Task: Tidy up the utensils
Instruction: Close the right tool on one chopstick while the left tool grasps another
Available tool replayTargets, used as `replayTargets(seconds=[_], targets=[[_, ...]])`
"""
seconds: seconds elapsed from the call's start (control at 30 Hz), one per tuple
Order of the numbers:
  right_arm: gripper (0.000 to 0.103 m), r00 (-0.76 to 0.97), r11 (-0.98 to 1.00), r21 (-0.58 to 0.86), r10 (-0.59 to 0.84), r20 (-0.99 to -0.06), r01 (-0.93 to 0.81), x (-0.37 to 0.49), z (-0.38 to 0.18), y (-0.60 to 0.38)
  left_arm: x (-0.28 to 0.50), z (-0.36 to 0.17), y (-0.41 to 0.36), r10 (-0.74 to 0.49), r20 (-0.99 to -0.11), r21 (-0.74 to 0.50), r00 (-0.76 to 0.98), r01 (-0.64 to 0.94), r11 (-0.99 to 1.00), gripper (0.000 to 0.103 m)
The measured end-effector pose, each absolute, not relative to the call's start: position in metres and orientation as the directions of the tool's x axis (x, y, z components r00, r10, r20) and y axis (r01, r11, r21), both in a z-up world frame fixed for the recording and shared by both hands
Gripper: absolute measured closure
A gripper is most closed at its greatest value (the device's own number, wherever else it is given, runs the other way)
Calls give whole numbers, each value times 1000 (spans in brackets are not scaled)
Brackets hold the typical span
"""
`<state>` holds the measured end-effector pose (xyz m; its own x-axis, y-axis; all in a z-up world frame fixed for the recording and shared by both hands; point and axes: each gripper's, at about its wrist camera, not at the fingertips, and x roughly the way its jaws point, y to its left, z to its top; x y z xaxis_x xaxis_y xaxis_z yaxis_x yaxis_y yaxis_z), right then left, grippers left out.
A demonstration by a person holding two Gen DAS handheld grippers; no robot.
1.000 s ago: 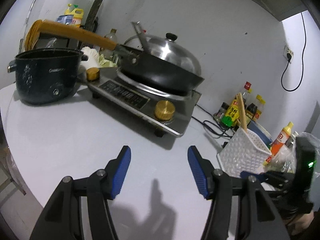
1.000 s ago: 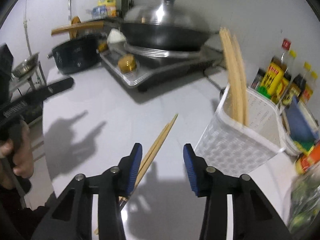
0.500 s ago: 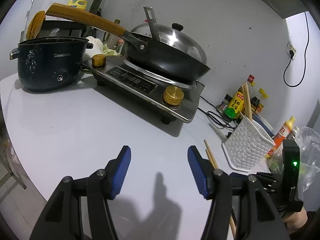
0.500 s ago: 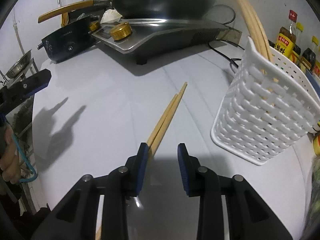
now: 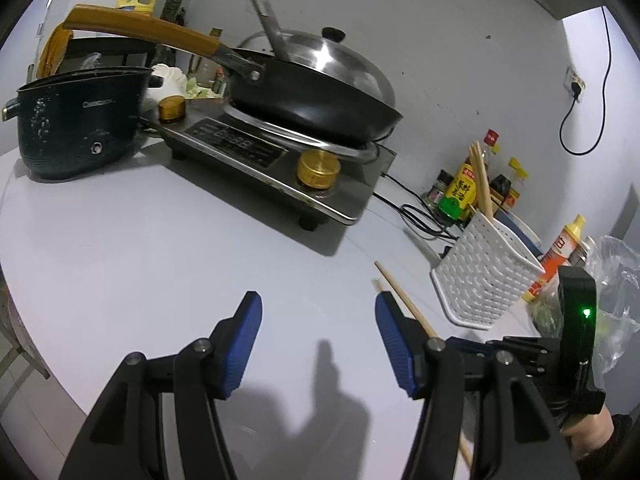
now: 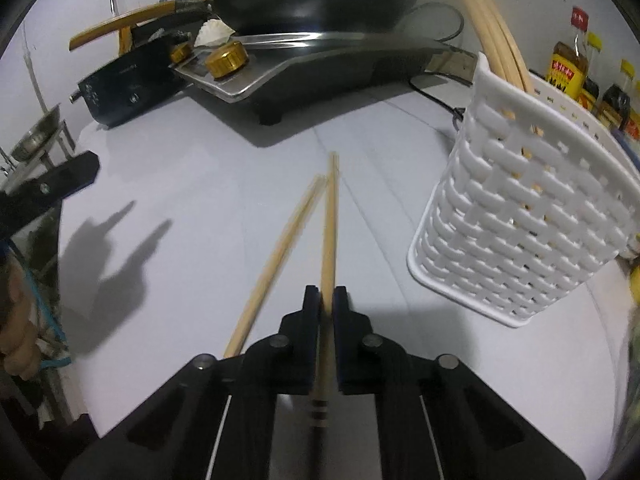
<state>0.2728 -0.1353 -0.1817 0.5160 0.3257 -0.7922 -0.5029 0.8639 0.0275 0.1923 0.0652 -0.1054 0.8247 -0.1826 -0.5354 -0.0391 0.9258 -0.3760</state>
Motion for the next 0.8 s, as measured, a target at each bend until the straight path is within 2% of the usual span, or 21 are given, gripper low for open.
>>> replayTargets(seconds=[0.2,0.47,0.57,0.8], targets=[[97,519,862,58,355,-777,-503,265,-178,-155,200,-107,39,-213,-566,-349,797,2,937,44],[97,551,850,98,418,-723,-517,247,-157,-183,220,-122,-20,-287,-675,-275,680,129,953,44],[97,561,839,104,444,-698,-534,239,-150,-193,227,-128,-34,-316,-705,-292,635,147,945,44],[97,564,820,148,500,-657,-553,228,-143,-224,240,-137,-56,-252,-762,-216,596,134,967,44]])
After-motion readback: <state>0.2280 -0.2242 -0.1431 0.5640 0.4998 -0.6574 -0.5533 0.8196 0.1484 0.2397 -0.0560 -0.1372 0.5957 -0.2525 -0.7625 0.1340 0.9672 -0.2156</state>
